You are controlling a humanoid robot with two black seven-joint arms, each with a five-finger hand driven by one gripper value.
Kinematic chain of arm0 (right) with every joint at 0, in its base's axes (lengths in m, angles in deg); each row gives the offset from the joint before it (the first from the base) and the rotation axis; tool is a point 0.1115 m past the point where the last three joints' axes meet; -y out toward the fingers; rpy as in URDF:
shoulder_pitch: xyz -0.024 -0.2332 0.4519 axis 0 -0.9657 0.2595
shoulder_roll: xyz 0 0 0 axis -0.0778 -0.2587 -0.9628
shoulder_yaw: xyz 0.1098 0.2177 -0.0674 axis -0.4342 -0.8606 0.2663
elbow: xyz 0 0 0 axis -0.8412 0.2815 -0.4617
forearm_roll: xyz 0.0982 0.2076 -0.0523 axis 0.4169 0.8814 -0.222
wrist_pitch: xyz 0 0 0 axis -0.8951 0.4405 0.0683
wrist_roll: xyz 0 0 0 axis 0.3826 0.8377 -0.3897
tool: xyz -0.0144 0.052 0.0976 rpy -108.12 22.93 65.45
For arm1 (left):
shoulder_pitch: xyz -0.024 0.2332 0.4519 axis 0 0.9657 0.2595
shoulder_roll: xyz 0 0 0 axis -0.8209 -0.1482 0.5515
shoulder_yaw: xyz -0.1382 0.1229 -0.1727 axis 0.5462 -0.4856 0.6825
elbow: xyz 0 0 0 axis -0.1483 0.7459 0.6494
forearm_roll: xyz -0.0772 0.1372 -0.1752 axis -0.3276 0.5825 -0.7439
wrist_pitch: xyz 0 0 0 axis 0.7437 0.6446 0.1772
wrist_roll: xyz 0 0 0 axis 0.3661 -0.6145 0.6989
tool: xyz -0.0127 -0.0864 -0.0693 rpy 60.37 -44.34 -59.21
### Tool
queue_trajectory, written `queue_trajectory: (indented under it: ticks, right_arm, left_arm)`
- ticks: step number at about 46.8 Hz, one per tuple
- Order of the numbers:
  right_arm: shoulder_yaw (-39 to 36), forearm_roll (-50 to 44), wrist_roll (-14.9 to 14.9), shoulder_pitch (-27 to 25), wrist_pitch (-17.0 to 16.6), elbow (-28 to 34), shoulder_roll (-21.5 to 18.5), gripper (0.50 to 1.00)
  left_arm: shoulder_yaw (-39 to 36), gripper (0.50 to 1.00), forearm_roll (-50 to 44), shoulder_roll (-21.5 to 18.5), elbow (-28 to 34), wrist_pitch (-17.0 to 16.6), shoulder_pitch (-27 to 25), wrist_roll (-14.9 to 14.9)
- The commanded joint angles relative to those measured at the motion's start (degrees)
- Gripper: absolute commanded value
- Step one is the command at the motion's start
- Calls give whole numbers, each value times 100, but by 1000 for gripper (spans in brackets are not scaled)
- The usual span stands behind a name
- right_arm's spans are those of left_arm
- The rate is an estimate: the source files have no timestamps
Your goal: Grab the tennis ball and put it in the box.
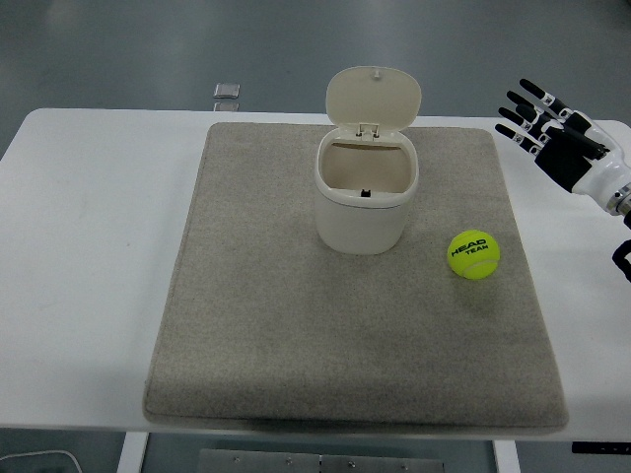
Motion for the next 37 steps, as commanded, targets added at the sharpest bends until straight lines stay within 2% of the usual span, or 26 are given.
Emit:
queue_trajectory:
  ticks: [1, 37]
  right_arm:
    - [8, 9, 0, 0, -16, -3, 17, 907]
    - [8, -193, 26, 26, 28, 6, 70, 907]
  left_arm:
    - [2, 992, 0, 0, 9, 5, 0, -1]
    - [2, 992, 0, 0, 26, 5, -35, -9]
